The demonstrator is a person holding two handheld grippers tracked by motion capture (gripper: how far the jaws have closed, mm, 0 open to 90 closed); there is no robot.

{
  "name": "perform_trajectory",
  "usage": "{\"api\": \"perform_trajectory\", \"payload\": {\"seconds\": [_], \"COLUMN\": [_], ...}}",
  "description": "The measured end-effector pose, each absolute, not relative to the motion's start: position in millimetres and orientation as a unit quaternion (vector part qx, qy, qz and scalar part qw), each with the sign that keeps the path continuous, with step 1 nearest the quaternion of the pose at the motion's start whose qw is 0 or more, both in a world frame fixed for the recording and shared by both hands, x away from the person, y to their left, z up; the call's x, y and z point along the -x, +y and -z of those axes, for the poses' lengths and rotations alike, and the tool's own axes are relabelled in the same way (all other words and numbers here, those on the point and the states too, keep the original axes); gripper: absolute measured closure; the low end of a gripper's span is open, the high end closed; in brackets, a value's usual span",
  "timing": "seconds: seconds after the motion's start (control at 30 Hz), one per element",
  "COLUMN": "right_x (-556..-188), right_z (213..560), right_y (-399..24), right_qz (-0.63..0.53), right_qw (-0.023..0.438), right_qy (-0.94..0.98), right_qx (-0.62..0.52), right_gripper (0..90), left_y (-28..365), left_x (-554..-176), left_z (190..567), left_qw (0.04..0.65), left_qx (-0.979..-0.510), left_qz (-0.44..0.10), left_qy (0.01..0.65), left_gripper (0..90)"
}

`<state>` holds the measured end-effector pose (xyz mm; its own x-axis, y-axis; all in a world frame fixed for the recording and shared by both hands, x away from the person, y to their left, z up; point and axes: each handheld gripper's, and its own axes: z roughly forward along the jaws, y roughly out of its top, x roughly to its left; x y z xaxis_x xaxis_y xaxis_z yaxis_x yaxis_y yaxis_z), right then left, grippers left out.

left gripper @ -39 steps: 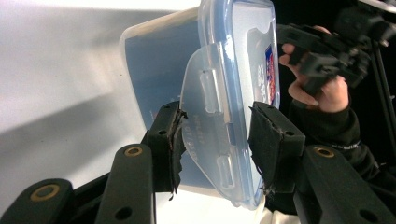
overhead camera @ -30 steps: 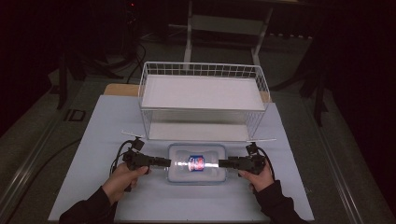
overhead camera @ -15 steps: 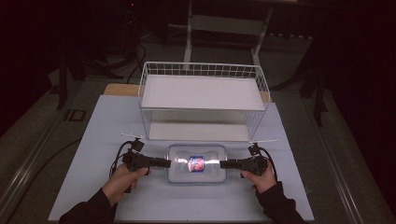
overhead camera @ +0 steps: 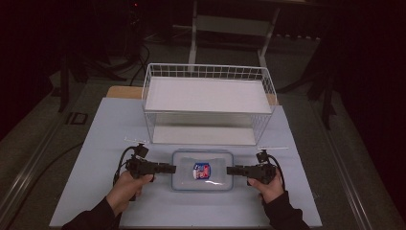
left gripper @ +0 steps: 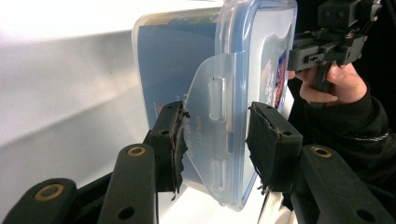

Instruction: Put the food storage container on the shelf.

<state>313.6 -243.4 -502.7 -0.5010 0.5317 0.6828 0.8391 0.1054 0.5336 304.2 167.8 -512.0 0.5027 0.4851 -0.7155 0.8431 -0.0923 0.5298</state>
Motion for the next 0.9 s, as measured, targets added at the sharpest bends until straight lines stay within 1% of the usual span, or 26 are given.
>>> {"api": "perform_trajectory", "payload": {"seconds": [0.27,0.7,0.9], "right_x": [-318,-343,-356], "right_z": [491,490,486], "right_y": [-245,-254,-259], "right_qz": [0.483,0.492,0.507], "right_qw": [0.142,0.128,0.109], "right_qy": [-0.725,-0.718,-0.717], "right_qx": [0.469,0.476,0.466], "right_gripper": [53.7,53.8,53.7], "left_y": [164,150,143], "left_x": [-308,-335,-349], "left_z": [502,498,493], "left_qw": [0.501,0.502,0.53], "left_qx": [-0.711,-0.705,-0.701], "left_qz": [0.157,0.13,0.091], "left_qy": [0.468,0.483,0.468], "left_gripper": [56.4,55.3,55.0]}}
